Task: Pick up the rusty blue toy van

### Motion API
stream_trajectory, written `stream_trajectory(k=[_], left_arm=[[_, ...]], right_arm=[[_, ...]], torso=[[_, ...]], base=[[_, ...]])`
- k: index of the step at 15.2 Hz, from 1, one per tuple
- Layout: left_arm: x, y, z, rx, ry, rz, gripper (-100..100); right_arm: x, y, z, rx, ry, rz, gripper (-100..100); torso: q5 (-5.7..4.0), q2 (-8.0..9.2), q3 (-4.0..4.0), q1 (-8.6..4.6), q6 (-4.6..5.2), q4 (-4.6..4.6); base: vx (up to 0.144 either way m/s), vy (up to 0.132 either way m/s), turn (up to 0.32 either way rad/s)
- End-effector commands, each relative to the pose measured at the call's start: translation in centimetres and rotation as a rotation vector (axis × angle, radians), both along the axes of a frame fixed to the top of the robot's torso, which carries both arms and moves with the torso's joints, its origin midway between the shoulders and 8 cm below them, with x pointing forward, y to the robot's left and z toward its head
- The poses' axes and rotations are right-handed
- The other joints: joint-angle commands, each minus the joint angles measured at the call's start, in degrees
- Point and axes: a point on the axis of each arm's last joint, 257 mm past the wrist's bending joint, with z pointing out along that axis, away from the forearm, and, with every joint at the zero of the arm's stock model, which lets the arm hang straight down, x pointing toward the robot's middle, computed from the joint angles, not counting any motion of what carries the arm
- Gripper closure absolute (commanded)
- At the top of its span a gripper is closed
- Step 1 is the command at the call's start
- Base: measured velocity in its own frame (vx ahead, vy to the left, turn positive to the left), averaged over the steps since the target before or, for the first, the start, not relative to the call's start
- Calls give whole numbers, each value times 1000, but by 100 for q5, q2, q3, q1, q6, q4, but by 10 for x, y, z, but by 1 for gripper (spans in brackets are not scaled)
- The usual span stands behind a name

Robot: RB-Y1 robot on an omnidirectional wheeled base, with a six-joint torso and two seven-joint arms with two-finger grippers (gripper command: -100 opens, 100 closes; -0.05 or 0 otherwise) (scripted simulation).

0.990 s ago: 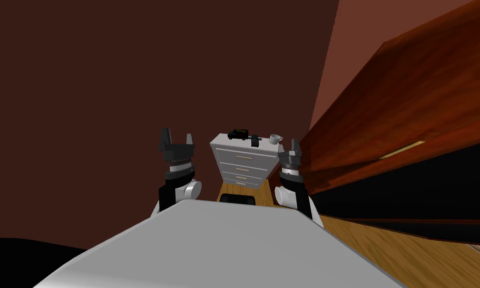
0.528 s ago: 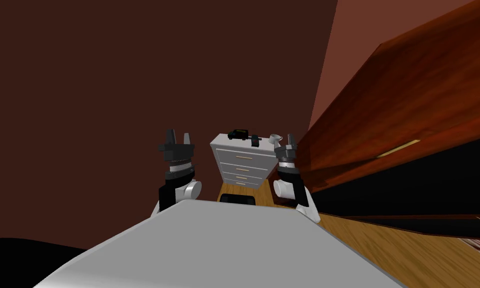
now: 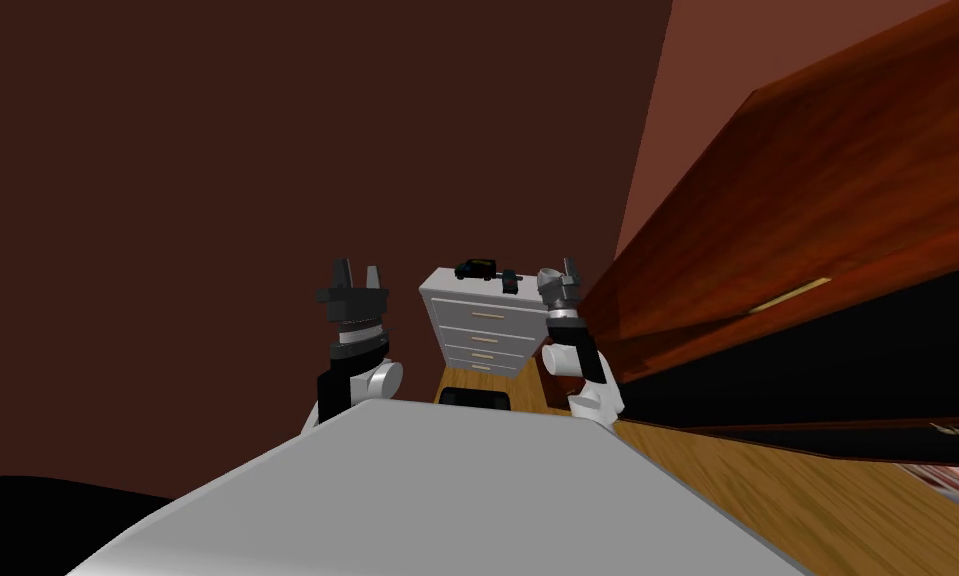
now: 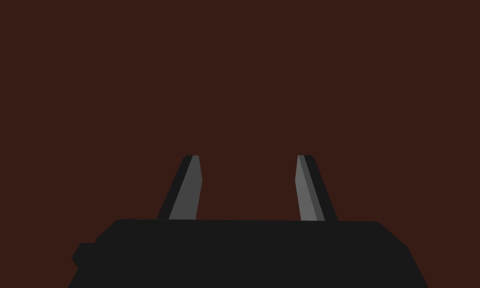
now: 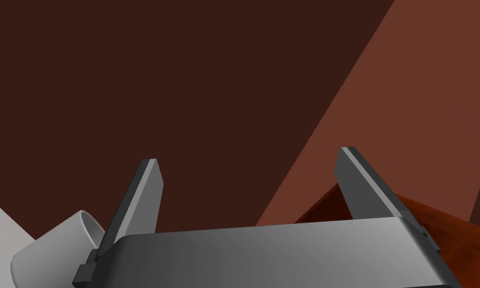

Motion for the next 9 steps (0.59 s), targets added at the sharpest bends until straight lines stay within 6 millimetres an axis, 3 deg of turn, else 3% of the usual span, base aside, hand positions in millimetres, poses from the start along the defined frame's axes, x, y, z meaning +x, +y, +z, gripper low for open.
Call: stream_trajectory(k=[1,2,3,8,9], left_arm=[[0,0,0,0,0,0,0],[0,0,0,0,0,0,0],[0,0,0,0,0,0,0],[0,0,0,0,0,0,0],[0,0,0,0,0,0,0]], right_arm=[[17,3,-5,37,40,40,-100],[19,6,2,45,29,52,-100],[30,8,-4,65,61,72,-100],[52,18,5,127,97,134,-100],[64,21,2,156,126,157,-100]], torso=[[0,0,0,0,0,0],[0,0,0,-1,0,0],[0,0,0,-1,0,0],[0,1,0,-2,0,0],[0,1,1,-2,0,0]], base=[[1,11,-40],[1,12,-42],[1,11,-62],[0,9,-33],[0,8,-38]])
